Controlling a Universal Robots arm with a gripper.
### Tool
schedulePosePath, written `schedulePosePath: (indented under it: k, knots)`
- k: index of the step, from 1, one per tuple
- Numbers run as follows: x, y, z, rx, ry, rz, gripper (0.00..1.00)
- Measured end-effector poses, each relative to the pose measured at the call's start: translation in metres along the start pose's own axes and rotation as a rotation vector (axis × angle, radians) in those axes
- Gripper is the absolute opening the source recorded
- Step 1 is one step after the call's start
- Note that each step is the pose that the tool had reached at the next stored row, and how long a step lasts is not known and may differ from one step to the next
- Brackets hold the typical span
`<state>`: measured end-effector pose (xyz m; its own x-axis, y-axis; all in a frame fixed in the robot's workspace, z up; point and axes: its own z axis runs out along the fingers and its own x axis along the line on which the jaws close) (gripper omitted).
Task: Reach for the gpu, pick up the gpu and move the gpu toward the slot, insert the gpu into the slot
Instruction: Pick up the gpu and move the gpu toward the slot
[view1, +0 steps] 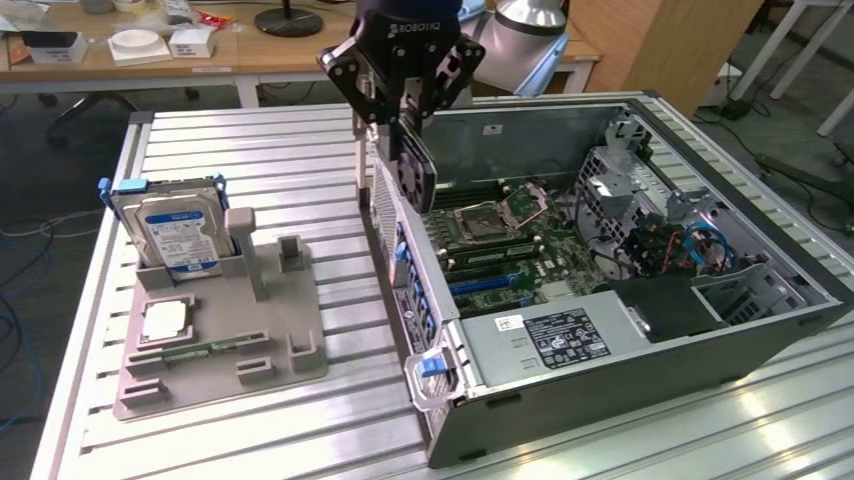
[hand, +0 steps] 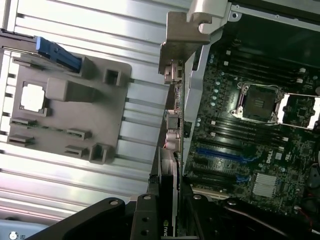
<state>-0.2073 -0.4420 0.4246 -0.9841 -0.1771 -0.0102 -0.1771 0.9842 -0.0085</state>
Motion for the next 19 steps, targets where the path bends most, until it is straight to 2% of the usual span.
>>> schedulePosePath:
  k: [5,19]
  knots:
    - [-0.003,-0.0006,0.0001,0.0003,0.0002,0.027,0.26]
    - [-0.018,-0.0031,0.0003,0.0011,0.0005,0.057,0.26]
